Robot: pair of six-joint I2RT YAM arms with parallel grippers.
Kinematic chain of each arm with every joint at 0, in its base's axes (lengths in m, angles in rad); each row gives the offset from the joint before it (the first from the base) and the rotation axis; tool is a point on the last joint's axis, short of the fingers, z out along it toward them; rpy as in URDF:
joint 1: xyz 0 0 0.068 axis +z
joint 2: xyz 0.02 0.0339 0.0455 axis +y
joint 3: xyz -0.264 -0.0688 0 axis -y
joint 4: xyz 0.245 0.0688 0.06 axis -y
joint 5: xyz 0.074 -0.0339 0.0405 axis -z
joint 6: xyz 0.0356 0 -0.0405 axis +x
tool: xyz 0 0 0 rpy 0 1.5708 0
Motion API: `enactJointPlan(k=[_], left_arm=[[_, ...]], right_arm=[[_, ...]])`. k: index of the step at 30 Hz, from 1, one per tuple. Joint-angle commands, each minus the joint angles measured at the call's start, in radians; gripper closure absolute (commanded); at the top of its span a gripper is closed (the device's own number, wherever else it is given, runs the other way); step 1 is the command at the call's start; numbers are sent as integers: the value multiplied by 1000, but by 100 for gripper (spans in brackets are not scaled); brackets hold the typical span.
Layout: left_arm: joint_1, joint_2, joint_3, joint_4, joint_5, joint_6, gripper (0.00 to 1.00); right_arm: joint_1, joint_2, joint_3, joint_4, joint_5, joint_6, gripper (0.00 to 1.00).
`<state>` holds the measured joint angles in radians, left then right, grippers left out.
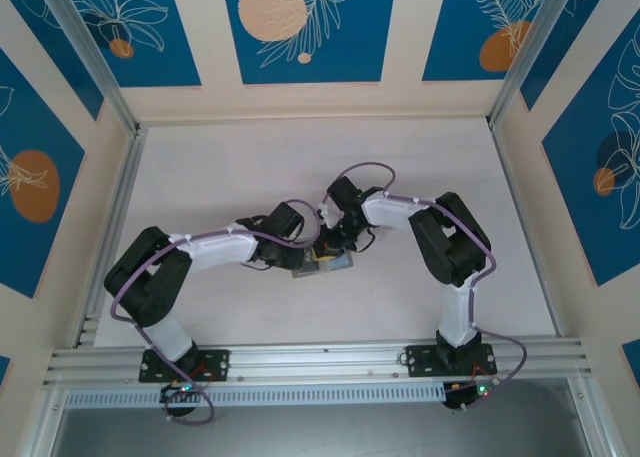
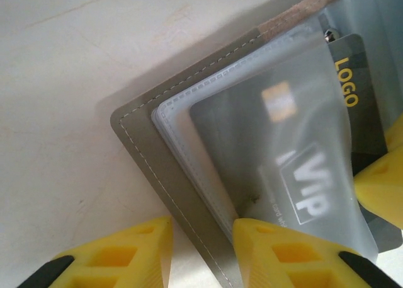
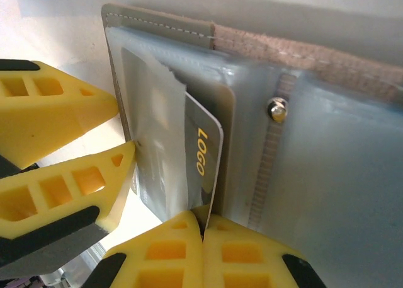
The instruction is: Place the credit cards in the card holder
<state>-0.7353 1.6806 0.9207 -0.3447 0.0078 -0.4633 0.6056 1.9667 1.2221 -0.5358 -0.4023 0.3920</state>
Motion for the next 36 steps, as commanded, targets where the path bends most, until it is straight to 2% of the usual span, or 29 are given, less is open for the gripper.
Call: enactJointPlan(k=[1,6,13,19,25,31,33,36], left_arm=[[-7,42,-39,-21,24,10,67],[-7,38,-42,-16,24,11,65],[-7,28,-48,-11,24,5,62],[-7,7,-61,-14,12,-1,59],[-6,-13,-66,-10,8,-16,60],[9,-73,-81,-2,41,-40,64],[19,-102,-93,9,61,-48,65],[33,-142,-115,33,91,-59,65]], right_arm=[[35,50,9,-39,16,-9,100],[45,44,-9,-3,-7,0,100],[34,28,-10,27,-39,13,88],[30,-40,-12,-31,36,10,76],[25,-92,14,-121,134,11,70],[26,-106,51,-184,195,2,69],[26,-134,47,-181,206,4,72],[32,-179,48,-197,310,11,73]])
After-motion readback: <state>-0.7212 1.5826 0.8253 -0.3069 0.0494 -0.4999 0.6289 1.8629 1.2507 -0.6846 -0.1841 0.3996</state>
